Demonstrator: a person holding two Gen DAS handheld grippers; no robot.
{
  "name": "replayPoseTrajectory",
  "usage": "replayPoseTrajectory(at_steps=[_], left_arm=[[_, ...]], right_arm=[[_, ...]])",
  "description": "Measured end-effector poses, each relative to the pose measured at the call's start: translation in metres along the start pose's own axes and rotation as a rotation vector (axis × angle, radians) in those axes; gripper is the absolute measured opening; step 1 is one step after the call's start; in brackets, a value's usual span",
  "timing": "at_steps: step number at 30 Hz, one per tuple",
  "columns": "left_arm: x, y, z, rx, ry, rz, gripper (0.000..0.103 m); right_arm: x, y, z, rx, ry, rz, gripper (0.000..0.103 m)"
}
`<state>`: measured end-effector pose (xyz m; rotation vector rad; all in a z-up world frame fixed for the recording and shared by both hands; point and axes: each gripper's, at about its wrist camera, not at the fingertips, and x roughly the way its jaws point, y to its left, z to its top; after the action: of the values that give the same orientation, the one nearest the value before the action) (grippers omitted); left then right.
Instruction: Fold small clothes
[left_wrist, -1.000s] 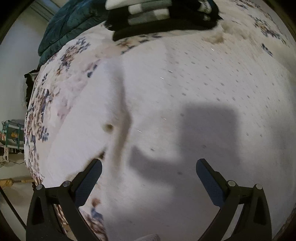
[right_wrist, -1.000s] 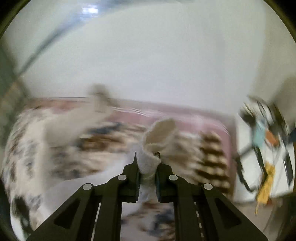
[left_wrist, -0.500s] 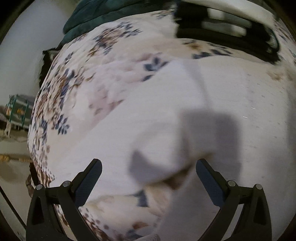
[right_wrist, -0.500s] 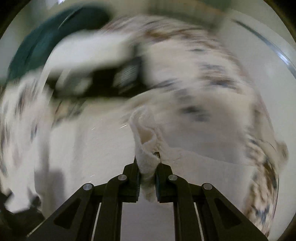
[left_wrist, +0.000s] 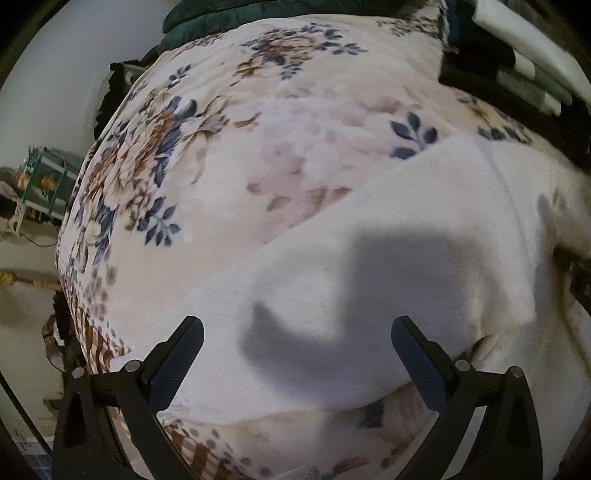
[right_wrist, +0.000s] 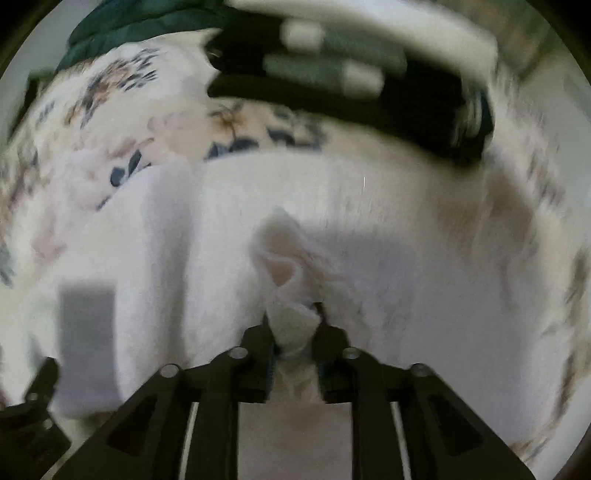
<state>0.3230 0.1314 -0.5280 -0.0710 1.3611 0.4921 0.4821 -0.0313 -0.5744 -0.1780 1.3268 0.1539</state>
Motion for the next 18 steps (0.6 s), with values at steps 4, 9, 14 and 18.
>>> replayPoseTrajectory(at_steps=[4,9,14,18], left_arm=[[-0.013,0.045,-0.013,-0.085,0.021,-0.052,0.103],[0.003,0.128,-0.043,-0.303,0.13,-0.111,0.103],[0.042,0.214,-0.085,-0.578,0.221,-0.156,0.101],[0.087,0.233,-0.101,-0.678,0.299,-0.222,0.098]], right_arm=[[-0.02,-0.058,-0.024,0.228,0.02,0.199,0.074],[-0.032,-0.114,-0.072,0.397,0.068,0.196,0.077],[-0.025,-0.145,-0.109,0.486,0.128,0.141,0.077],[-0.017,-0.153,-0.121,0.505,0.162,0.131,0.077]])
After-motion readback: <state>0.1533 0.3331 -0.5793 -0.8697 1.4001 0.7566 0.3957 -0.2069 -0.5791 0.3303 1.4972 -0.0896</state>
